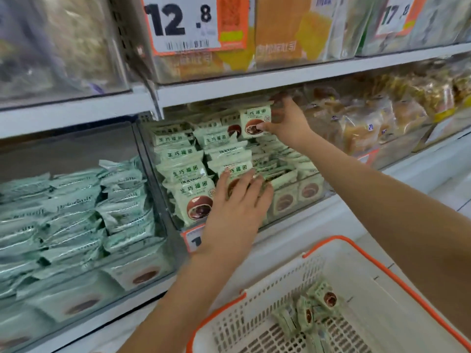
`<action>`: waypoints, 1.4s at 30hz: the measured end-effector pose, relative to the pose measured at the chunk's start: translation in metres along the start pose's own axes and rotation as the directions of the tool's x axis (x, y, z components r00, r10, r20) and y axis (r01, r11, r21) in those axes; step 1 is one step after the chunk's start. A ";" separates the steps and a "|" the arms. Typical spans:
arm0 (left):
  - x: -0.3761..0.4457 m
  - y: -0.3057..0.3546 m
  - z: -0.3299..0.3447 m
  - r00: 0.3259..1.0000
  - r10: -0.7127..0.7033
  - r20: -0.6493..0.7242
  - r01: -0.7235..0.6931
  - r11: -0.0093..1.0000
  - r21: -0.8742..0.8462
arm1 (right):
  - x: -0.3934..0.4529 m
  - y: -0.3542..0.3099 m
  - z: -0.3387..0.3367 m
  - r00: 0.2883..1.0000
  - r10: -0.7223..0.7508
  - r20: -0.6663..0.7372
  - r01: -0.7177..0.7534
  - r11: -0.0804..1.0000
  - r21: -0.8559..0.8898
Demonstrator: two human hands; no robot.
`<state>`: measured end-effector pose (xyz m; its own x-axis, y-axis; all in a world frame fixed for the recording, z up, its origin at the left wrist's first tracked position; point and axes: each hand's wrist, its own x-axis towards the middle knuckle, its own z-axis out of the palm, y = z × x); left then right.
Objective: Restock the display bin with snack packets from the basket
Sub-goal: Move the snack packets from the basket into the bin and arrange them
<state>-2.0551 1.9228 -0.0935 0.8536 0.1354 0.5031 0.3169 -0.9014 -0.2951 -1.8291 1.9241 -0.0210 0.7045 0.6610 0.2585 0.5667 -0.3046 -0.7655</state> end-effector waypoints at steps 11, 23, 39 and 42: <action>-0.006 -0.004 0.000 0.998 0.036 0.055 -0.035 0.999 -0.008 | 0.038 0.019 0.044 0.990 -0.095 0.100 0.104 0.991 -0.089; -0.007 -0.004 0.001 0.998 0.049 0.034 -0.049 0.999 0.002 | 0.019 0.016 0.021 1.000 -0.019 0.022 0.022 0.992 -0.126; -0.057 0.123 0.062 0.924 0.303 0.232 -0.216 0.917 -0.335 | -0.325 0.265 0.019 0.729 0.671 0.133 -0.477 0.638 -0.604; -0.078 0.163 0.095 0.779 0.255 0.573 -0.001 0.914 -0.405 | -0.355 0.304 0.023 0.542 0.809 0.229 -0.473 0.518 -0.713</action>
<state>-2.0307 1.8040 -0.2584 0.9825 0.1114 -0.1490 0.1212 -0.9909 0.0584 -1.9169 1.6124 -0.3595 0.7421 0.2686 -0.6142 0.2651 -0.9591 -0.0991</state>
